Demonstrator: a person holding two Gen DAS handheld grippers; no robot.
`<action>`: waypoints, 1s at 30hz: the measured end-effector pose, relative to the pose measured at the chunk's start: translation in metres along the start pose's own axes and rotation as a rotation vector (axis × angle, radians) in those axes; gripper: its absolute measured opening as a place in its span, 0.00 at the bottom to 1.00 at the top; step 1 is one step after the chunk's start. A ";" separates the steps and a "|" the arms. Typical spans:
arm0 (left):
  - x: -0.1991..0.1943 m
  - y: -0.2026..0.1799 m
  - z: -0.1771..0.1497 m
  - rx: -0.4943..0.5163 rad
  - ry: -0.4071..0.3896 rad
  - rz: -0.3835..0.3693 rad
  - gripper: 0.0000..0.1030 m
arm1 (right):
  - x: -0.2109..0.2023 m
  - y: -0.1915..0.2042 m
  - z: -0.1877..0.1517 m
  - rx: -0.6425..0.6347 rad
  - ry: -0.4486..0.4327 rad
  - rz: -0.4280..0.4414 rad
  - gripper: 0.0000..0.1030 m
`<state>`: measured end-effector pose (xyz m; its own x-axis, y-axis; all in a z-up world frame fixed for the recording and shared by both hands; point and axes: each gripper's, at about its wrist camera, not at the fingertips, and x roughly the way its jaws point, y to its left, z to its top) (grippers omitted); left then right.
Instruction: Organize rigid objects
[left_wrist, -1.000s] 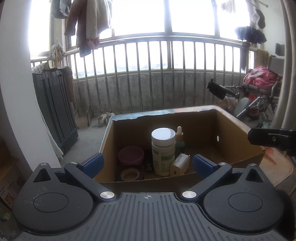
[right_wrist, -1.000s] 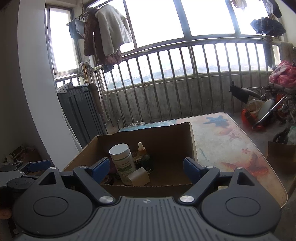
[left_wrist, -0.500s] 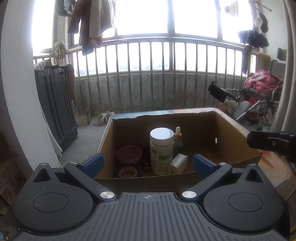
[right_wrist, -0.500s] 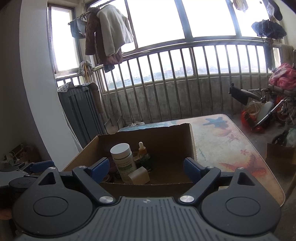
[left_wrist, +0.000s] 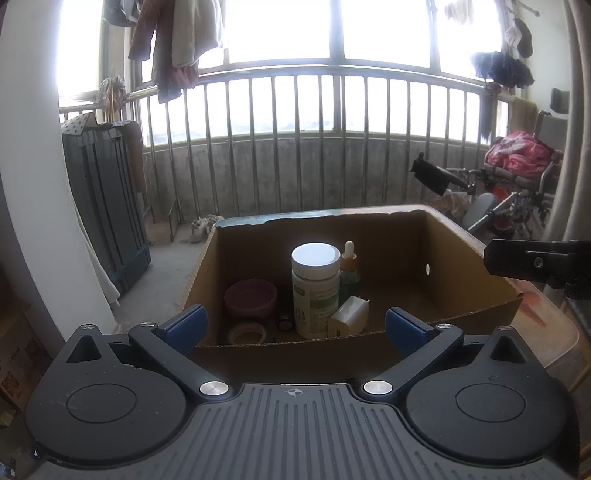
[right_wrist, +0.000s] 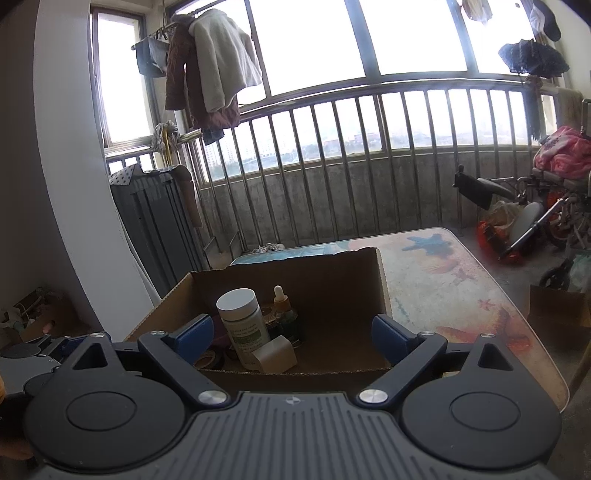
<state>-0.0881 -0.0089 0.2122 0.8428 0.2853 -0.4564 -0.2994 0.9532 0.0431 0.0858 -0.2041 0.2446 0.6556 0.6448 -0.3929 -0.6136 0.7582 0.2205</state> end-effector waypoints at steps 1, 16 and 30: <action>0.000 0.000 0.000 -0.001 0.000 0.000 1.00 | 0.000 -0.001 0.000 0.002 0.002 0.000 0.92; -0.009 0.001 0.002 -0.023 -0.037 0.021 1.00 | -0.002 0.002 0.001 -0.012 0.000 0.012 0.94; -0.013 0.001 0.001 -0.049 -0.045 0.033 1.00 | 0.002 0.007 -0.004 -0.011 0.025 0.023 0.94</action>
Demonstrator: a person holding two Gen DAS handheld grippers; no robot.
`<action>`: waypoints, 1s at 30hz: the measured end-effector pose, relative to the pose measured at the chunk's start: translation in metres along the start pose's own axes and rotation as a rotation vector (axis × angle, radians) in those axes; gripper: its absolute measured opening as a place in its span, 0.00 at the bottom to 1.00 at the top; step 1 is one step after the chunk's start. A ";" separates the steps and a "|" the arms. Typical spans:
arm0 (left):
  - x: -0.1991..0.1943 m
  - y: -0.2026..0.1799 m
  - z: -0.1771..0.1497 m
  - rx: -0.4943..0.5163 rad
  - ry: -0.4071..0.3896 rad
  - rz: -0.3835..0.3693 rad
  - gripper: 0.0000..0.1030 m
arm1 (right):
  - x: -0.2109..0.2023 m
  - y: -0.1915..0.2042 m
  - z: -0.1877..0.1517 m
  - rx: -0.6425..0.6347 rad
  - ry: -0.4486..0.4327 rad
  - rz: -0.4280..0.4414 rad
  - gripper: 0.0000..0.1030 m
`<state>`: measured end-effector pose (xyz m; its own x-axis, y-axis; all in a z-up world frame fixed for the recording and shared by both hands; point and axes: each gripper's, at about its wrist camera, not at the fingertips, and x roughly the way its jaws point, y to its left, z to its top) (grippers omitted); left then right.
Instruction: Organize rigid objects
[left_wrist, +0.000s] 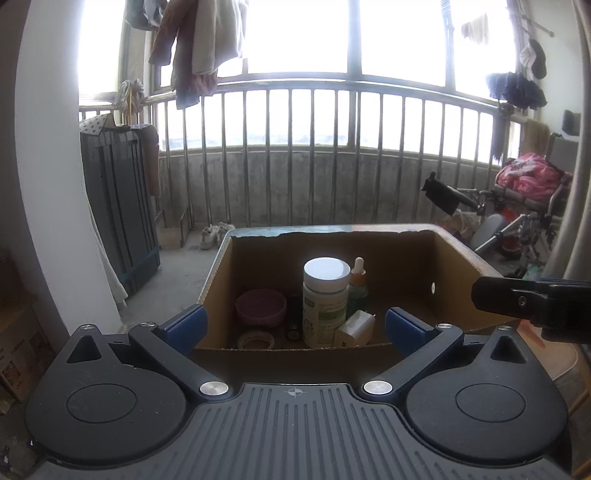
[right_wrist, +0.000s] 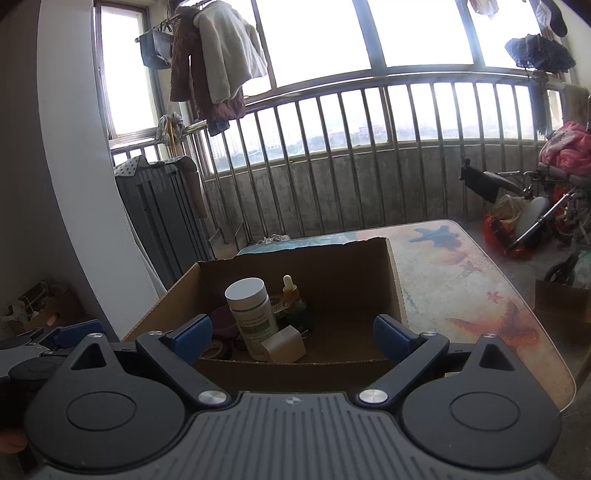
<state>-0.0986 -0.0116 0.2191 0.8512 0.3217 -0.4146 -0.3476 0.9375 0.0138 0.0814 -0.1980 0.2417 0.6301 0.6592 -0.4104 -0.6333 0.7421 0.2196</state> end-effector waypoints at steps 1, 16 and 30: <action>-0.001 0.000 0.000 0.003 -0.001 -0.002 1.00 | -0.001 0.000 0.000 0.003 0.001 0.003 0.94; -0.007 0.000 -0.009 0.018 -0.010 0.020 1.00 | 0.001 0.004 -0.008 -0.042 0.050 -0.008 0.94; -0.004 0.001 -0.012 0.008 0.010 0.031 1.00 | 0.004 0.008 -0.013 -0.067 0.057 -0.013 0.94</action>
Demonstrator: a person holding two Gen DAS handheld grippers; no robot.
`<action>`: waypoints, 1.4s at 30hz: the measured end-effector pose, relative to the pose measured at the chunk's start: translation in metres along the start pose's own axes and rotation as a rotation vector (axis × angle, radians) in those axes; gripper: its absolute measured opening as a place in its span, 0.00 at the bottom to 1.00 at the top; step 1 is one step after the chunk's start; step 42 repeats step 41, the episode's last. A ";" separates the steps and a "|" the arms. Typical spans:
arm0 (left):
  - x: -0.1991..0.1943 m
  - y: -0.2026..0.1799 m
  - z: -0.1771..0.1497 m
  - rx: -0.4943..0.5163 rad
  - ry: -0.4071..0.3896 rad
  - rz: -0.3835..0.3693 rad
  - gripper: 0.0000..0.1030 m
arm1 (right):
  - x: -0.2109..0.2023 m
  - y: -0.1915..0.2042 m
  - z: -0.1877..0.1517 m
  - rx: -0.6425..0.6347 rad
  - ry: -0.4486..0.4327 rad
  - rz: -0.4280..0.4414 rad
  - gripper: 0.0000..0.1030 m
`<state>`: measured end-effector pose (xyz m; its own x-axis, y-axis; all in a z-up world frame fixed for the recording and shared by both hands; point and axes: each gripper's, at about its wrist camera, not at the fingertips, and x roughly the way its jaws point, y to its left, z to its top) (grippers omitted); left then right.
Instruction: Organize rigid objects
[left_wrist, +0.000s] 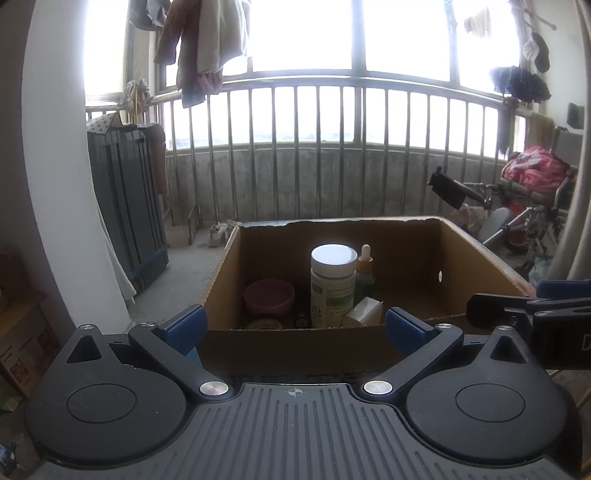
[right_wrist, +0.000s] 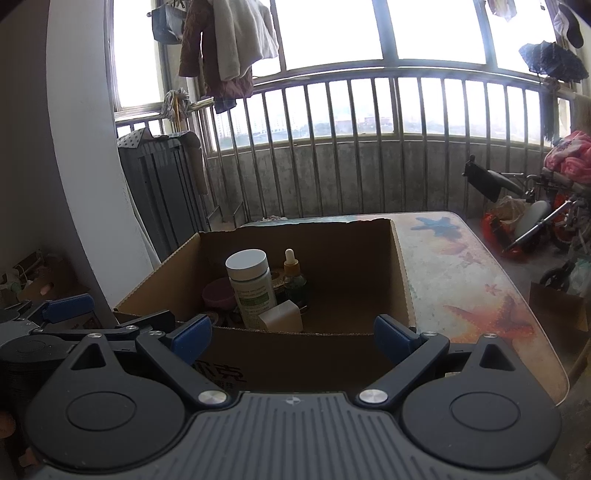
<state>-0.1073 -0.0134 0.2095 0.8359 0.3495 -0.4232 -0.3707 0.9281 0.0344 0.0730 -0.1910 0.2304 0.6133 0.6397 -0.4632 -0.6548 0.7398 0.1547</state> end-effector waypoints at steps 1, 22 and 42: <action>0.000 0.000 0.000 0.004 0.000 0.003 1.00 | 0.000 0.000 0.000 0.002 0.000 -0.001 0.94; 0.001 0.001 -0.001 0.005 0.009 0.008 1.00 | 0.002 -0.003 -0.002 0.005 0.011 0.001 0.95; 0.002 -0.002 -0.003 0.017 0.012 -0.013 1.00 | 0.001 -0.007 -0.003 0.015 0.015 0.000 0.95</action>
